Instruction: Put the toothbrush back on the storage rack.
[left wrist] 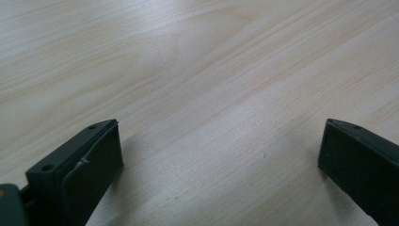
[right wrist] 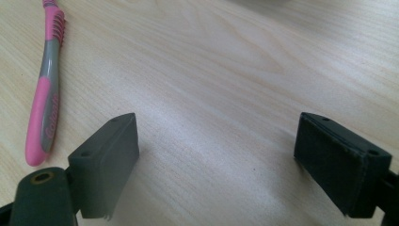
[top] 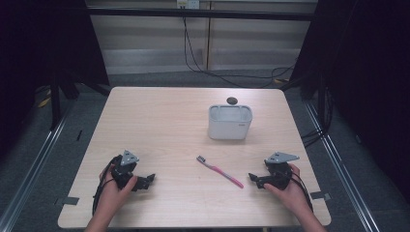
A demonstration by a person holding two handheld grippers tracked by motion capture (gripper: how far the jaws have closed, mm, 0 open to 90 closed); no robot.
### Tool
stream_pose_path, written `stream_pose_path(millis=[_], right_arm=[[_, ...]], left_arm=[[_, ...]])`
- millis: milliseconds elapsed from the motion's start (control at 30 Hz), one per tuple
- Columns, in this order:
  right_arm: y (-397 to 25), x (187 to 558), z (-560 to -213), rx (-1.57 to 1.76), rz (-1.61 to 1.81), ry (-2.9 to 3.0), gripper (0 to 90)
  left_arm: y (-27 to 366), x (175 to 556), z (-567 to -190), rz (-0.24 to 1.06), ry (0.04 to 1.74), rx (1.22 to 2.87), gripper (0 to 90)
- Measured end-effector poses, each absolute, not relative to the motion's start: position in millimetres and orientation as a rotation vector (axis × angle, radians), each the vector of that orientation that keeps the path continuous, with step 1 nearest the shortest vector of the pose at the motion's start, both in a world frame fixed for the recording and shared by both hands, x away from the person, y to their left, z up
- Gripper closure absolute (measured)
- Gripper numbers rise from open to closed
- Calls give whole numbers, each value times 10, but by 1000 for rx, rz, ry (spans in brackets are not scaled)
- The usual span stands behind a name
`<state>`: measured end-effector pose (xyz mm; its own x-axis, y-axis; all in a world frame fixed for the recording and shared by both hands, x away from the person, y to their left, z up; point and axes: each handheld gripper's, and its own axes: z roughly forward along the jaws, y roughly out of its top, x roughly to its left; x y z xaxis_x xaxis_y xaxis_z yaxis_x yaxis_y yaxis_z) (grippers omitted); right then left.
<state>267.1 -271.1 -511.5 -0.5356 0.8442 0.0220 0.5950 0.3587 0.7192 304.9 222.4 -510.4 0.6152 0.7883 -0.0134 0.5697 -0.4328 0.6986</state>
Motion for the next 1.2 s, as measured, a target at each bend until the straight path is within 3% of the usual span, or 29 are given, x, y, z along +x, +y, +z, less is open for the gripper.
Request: stream_pose_path(millis=[267,400,433,1200], right_arm=[[-2709,2674,-5112,1276,985,2270,147],[-2670,2713,-5039,1309,910,2323,210],[-2610,2744,-4990,1270,877,2380,251],[-1672,3149,-4498,1017,732,2678,315]], left_arm=[[2224,3049,-5104,415,1062,2162,0],[2225,3050,-5103,416,1063,2163,0],[2226,3055,-5103,416,1059,2166,0],[2223,3077,-5101,411,1054,2169,0]])
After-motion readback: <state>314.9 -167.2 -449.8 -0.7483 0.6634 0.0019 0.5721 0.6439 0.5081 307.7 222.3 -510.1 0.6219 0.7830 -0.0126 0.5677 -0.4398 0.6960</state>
